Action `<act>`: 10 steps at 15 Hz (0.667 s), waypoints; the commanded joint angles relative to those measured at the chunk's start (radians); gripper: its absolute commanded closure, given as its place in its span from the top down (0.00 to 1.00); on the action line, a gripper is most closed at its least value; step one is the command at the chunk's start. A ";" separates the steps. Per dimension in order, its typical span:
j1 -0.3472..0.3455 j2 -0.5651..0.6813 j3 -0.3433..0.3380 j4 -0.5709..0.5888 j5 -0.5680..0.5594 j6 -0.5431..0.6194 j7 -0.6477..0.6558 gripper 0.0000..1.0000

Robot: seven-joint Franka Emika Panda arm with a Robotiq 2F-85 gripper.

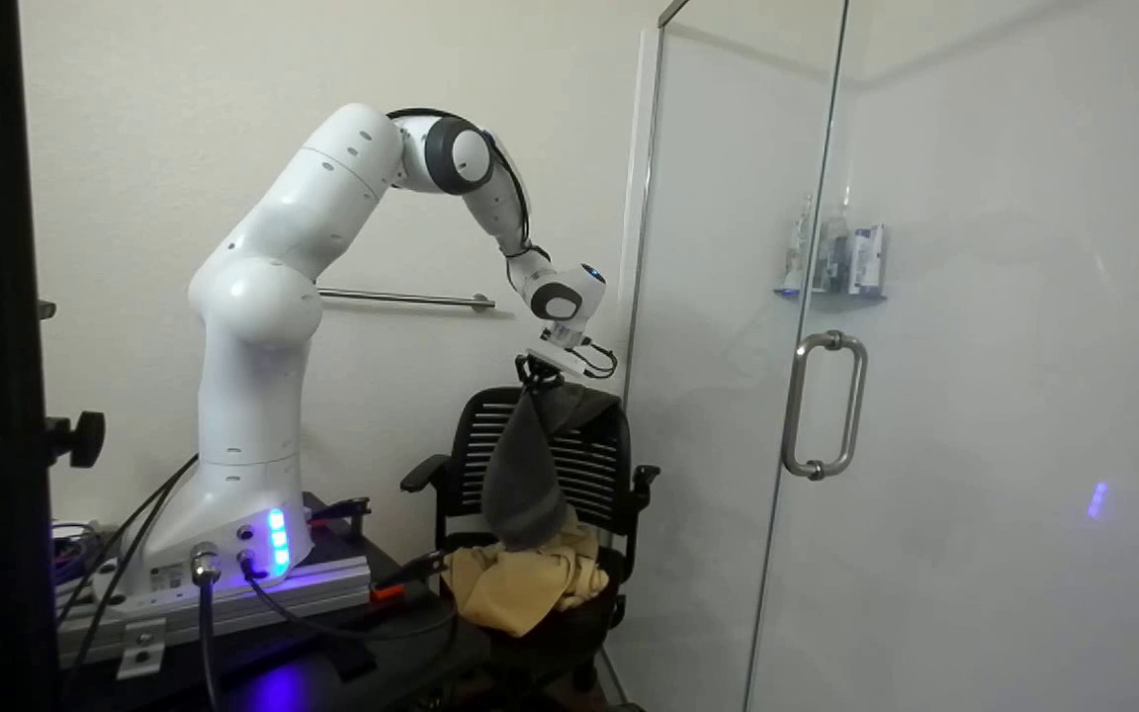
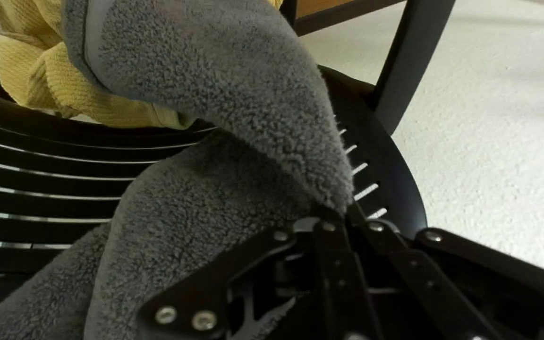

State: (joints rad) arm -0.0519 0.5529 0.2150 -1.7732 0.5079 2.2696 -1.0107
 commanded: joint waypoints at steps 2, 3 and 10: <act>-0.039 0.066 0.048 -0.011 0.025 0.063 -0.107 0.01; -0.046 0.080 0.054 -0.004 0.026 0.043 -0.108 0.01; -0.060 0.106 0.036 -0.015 0.051 -0.198 0.030 0.01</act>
State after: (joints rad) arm -0.1030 0.6717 0.2627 -1.7749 0.5576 2.1635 -1.0496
